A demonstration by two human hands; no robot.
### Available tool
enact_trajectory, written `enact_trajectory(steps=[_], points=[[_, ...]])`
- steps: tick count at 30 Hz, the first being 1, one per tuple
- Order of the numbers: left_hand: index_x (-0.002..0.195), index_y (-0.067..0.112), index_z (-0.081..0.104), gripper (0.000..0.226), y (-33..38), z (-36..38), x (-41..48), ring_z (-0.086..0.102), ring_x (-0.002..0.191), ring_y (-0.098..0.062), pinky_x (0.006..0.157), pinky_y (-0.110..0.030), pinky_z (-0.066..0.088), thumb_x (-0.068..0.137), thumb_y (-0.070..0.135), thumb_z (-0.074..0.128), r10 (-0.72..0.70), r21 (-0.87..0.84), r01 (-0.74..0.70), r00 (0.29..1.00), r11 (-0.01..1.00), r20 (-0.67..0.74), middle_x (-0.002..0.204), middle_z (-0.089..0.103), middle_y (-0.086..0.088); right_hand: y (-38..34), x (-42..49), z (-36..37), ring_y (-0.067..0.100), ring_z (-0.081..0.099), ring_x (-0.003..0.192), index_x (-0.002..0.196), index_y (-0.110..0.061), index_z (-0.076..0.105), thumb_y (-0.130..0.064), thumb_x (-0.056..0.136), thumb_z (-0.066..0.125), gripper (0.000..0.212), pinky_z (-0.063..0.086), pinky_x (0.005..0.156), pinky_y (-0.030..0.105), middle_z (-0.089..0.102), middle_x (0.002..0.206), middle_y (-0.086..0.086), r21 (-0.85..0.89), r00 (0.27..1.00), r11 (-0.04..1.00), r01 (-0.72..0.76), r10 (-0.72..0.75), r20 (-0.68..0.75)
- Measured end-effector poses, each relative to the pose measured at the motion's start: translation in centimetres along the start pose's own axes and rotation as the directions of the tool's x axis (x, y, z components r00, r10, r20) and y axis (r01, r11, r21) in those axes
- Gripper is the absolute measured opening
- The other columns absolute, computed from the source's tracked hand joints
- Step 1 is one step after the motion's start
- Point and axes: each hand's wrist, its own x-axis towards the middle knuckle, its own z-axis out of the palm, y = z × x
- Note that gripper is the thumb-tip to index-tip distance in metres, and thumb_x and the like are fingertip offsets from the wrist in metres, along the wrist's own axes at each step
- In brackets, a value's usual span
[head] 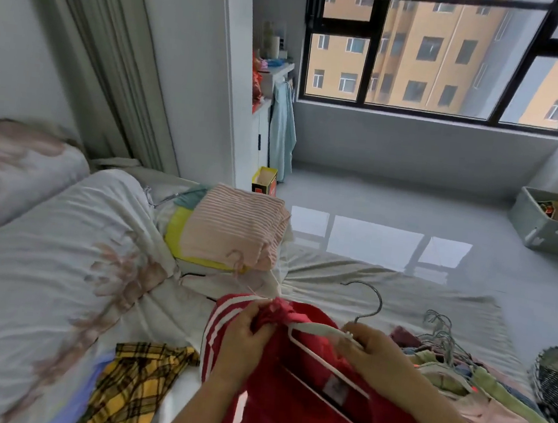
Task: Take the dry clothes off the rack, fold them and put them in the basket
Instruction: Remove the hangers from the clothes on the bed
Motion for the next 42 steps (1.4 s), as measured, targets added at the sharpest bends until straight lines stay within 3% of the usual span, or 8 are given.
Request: enact_trajectory(steps=[6, 9, 14, 18, 21, 28, 32, 42], points=[[0.079, 0.023, 0.064, 0.028, -1.3, -7.0, 2.9, 0.058, 0.077, -0.02, 0.076, -0.027, 0.047, 0.083, -0.005, 0.06, -0.107, -0.049, 0.099, 0.974, 0.994, -0.199, 0.078, 0.066, 0.001, 0.0, -2.4, -2.0, -0.001, 0.043, 0.055, 0.08, -0.046, 0.059, -0.059, 0.085, 0.048, 0.018, 0.038, 0.059, 0.021, 0.047, 0.058, -0.009, -0.092, 0.988, 0.987, 0.13, -0.121, 0.1], [0.077, 0.024, 0.063, 0.032, -1.5, -8.3, 4.1, 0.058, 0.073, -0.017, 0.069, -0.019, 0.047, 0.081, -0.008, 0.06, -0.093, 0.002, 0.094, 0.985, 0.996, -0.146, 0.068, 0.066, 0.012, 1.4, -3.3, -2.7, 0.008, 0.059, 0.072, 0.086, -0.039, 0.063, -0.085, 0.069, 0.04, 0.055, 0.041, 0.068, 0.027, 0.062, 0.077, 0.005, -0.028, 0.986, 0.99, 0.136, -0.133, 0.103], [0.088, 0.009, 0.065, 0.02, -0.6, -9.1, 4.4, 0.059, 0.061, 0.004, 0.056, -0.005, 0.043, 0.083, -0.009, 0.058, -0.093, -0.006, 0.093, 0.993, 0.996, -0.069, 0.069, 0.065, 0.009, 2.1, -5.1, -5.4, 0.014, 0.039, 0.054, 0.067, -0.016, 0.066, -0.081, 0.06, 0.06, 0.065, 0.034, 0.058, 0.021, 0.039, 0.052, 0.01, 0.358, 0.977, 0.918, 0.173, -0.114, -0.179], [0.097, 0.002, 0.063, 0.016, 0.5, -8.1, 3.8, 0.062, 0.062, -0.018, 0.048, -0.017, 0.05, 0.085, -0.004, 0.056, -0.27, -0.37, 0.252, 0.963, 0.894, 0.004, 0.071, 0.066, -0.009, 1.2, -5.0, -6.6, 0.01, 0.024, 0.04, 0.057, -0.015, 0.057, -0.063, 0.061, 0.073, 0.051, 0.029, 0.042, 0.017, 0.024, 0.044, -0.003, 0.706, 0.899, 0.644, 0.293, 0.064, -0.432], [0.101, 0.0, 0.062, 0.027, 2.1, -3.7, 2.2, 0.068, 0.065, -0.02, 0.06, -0.028, 0.057, 0.076, 0.007, 0.071, -0.256, -0.524, 0.321, 0.947, 0.789, 0.194, 0.078, 0.071, -0.012, 0.1, -3.5, -5.5, 0.008, 0.025, 0.039, 0.069, -0.009, 0.055, -0.049, 0.08, 0.057, 0.041, 0.031, 0.041, 0.019, 0.027, 0.042, -0.007, 0.724, 0.796, 0.621, 0.298, 0.257, -0.549], [0.129, 0.04, 0.029, 0.095, 3.3, 6.7, -5.2, 0.06, 0.108, -0.005, 0.091, -0.026, 0.05, 0.055, 0.024, 0.087, 0.114, -0.179, -0.039, 0.897, 0.983, 0.426, 0.123, 0.056, 0.005, -3.4, -0.7, -1.2, 0.007, 0.026, 0.037, 0.071, -0.012, 0.047, -0.035, 0.097, 0.042, 0.035, 0.029, 0.041, 0.02, 0.029, 0.041, -0.007, 0.814, 0.765, 0.455, 0.362, 0.354, -0.538], [0.108, 0.071, 0.029, 0.064, 2.4, 8.0, -5.8, 0.043, 0.098, 0.018, 0.084, -0.002, 0.034, 0.059, 0.053, 0.066, 0.204, 0.093, -0.249, 0.917, 0.964, 0.343, 0.113, 0.044, 0.016, -3.5, -0.7, -0.4, 0.011, 0.025, 0.045, 0.068, -0.015, 0.04, -0.035, 0.097, 0.041, 0.035, 0.027, 0.047, 0.025, 0.03, 0.048, -0.004, 0.843, 0.804, 0.363, 0.397, 0.305, -0.51], [0.081, 0.045, 0.057, 0.025, 0.3, 4.6, -6.3, 0.057, 0.084, -0.002, 0.082, -0.018, 0.047, 0.068, 0.031, 0.073, -0.001, 0.098, -0.044, 0.907, 0.994, 0.422, 0.085, 0.06, 0.02, -1.8, 2.1, -4.8, 0.005, 0.03, 0.044, 0.072, -0.018, 0.037, -0.024, 0.102, 0.034, 0.031, 0.035, 0.044, 0.016, 0.036, 0.047, -0.011, 0.784, 0.769, 0.42, 0.457, 0.255, -0.586]])
